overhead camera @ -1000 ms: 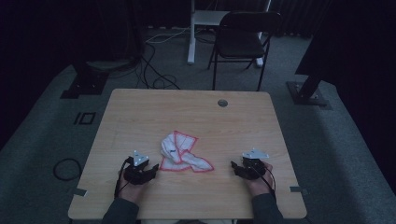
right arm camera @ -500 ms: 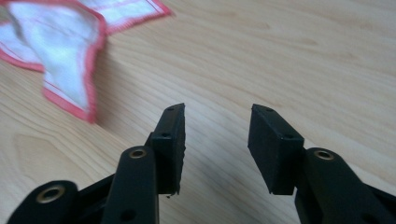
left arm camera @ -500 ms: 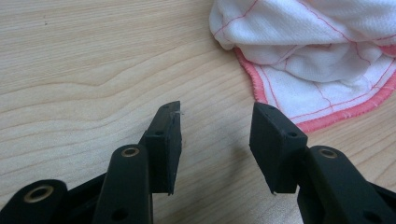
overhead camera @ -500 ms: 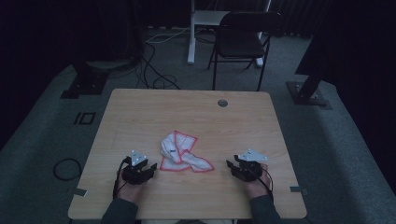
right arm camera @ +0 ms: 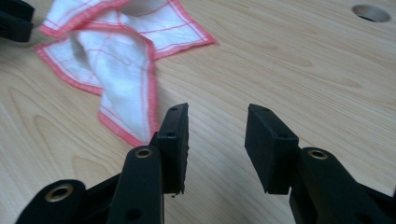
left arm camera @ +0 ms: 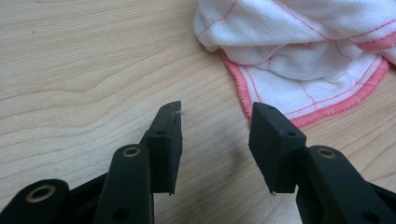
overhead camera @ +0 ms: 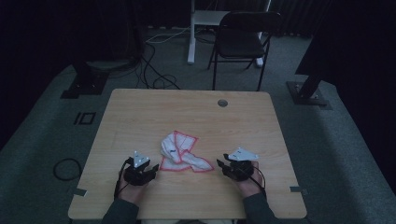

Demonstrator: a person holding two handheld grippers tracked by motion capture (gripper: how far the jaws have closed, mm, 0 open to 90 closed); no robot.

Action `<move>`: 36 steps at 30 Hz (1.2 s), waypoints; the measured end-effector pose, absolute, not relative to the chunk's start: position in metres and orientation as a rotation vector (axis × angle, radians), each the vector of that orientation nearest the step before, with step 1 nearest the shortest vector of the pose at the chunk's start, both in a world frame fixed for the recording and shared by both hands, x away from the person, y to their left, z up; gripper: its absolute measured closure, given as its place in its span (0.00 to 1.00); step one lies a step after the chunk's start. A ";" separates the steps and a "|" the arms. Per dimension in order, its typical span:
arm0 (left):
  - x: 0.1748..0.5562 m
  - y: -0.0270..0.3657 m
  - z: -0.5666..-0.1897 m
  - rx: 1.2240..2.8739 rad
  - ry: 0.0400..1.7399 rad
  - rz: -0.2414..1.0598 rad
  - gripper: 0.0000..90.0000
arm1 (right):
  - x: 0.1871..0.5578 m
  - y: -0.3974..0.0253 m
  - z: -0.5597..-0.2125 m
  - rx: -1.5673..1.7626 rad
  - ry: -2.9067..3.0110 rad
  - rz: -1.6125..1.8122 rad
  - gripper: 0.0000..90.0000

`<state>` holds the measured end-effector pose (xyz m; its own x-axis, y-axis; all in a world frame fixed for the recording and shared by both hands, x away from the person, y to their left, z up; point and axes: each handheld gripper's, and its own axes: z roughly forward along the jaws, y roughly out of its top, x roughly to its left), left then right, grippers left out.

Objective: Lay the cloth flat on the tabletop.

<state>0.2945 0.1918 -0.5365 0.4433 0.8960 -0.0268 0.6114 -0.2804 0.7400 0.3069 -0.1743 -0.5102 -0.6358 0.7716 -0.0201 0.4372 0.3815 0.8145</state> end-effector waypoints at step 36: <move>0.294 0.175 -0.537 2.016 1.200 0.443 0.68 | 0.310 -0.095 -0.503 0.781 2.392 1.166 0.67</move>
